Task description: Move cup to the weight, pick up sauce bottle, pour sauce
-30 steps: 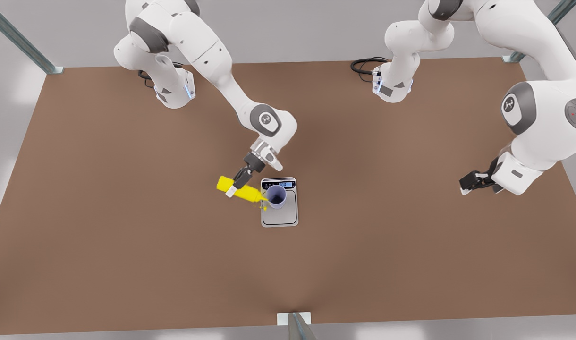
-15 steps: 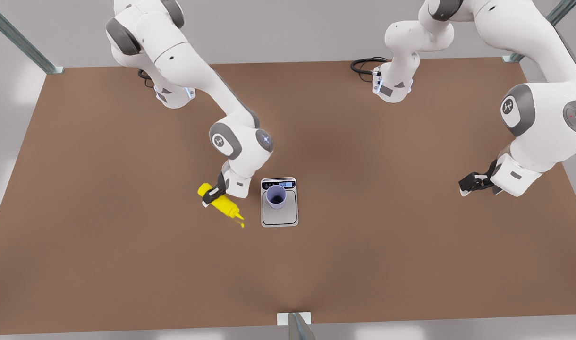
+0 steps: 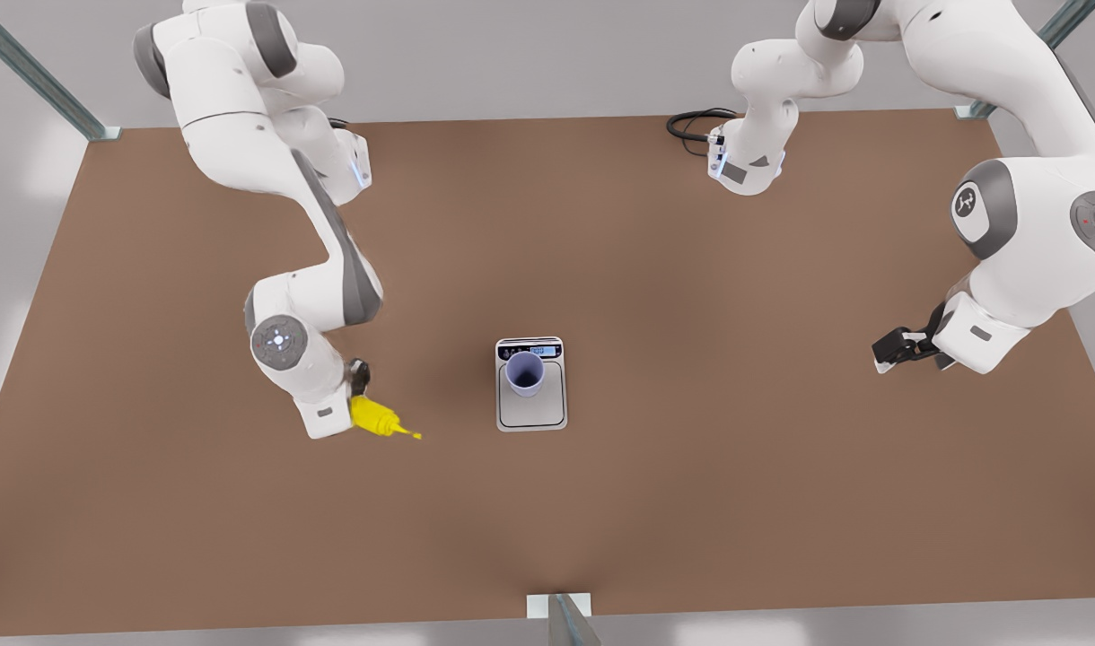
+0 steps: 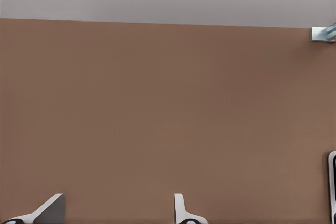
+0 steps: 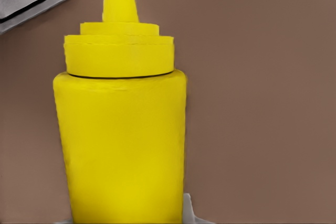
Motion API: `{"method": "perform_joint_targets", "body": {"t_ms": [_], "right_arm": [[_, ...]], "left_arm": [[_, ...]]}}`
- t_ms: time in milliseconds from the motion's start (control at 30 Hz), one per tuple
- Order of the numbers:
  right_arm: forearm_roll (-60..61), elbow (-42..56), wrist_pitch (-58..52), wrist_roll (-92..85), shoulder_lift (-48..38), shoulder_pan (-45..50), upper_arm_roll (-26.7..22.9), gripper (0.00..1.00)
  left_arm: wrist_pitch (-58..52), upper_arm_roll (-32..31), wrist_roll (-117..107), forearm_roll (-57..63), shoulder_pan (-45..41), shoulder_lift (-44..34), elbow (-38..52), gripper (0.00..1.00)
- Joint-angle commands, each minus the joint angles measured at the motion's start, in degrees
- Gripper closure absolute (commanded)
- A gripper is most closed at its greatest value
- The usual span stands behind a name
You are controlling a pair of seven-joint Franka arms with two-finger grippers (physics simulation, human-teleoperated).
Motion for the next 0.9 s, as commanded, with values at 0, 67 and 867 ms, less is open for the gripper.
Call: {"method": "perform_joint_targets", "body": {"t_ms": [0, 67, 867], "right_arm": [[1.5, -0.2, 0.3, -1.6, 0.0, -0.3, 0.0, 0.40], [6.9, -1.3, 1.0, -6.9, 0.0, -2.3, 0.0, 0.40], [69.5, -2.6, -18.4, -86.1, 18.1, -23.1, 1.4, 0.39]], "left_arm": [[0.0, 0.0, 0.0, 0.0, 0.0, 0.0, 0.0, 0.00], [0.0, 0.0, 0.0, 0.0, 0.0, 0.0, 0.0, 0.00], [0.0, 0.0, 0.1, -0.1, 0.0, 0.0, 0.4, 0.00]]}}
